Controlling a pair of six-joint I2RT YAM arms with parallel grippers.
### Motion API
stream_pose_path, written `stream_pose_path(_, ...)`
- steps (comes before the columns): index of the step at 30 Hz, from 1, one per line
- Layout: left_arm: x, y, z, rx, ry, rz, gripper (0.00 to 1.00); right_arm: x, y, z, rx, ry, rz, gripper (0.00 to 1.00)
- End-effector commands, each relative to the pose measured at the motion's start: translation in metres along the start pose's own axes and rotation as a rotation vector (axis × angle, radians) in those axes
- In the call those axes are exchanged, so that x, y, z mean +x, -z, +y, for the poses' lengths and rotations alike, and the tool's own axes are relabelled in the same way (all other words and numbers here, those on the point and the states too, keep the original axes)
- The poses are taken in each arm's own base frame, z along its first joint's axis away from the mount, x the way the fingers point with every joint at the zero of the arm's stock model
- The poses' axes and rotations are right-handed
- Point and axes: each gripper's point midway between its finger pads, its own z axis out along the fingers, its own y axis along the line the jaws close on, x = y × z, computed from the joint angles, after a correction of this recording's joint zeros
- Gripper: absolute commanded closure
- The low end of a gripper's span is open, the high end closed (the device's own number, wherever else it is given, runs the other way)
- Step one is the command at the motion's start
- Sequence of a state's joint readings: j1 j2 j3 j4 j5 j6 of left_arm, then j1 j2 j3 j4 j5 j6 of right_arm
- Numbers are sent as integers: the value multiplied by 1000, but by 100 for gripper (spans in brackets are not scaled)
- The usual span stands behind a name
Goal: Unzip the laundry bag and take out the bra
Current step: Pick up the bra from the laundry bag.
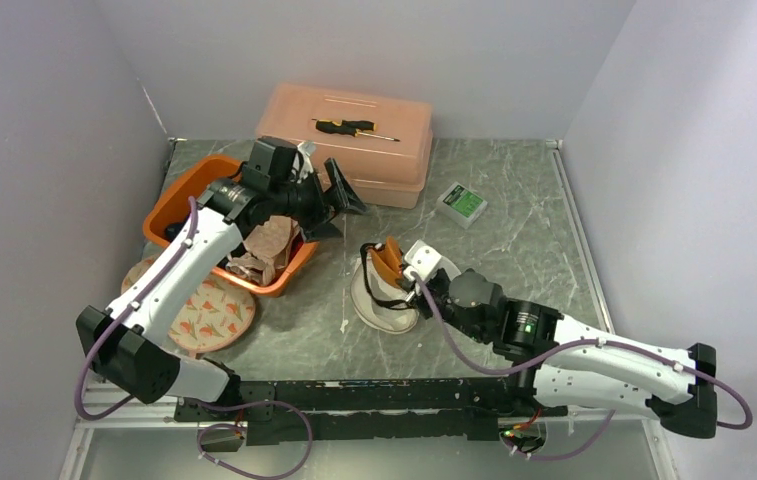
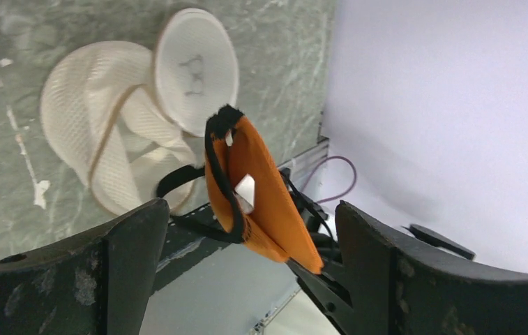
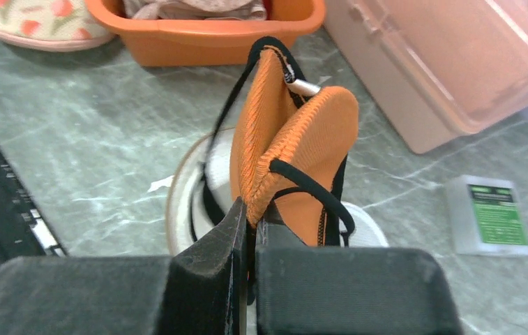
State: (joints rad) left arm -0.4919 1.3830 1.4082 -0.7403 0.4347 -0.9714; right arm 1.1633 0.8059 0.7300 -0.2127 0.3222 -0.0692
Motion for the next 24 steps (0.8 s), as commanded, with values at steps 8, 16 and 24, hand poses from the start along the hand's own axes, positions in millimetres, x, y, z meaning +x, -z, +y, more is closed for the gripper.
stream_pose_path(8, 27, 12, -25, 98, -37, 138, 6, -34, 3, -18, 228, 335, -41, 100)
stream_pose_path(16, 56, -8, -36, 58, -97, 222, 6, -36, -5, -8, 275, 452, -36, 100)
stream_pose_path(24, 63, -19, -34, 73, -95, 237, 8, -34, -7, -2, 274, 458, -51, 100)
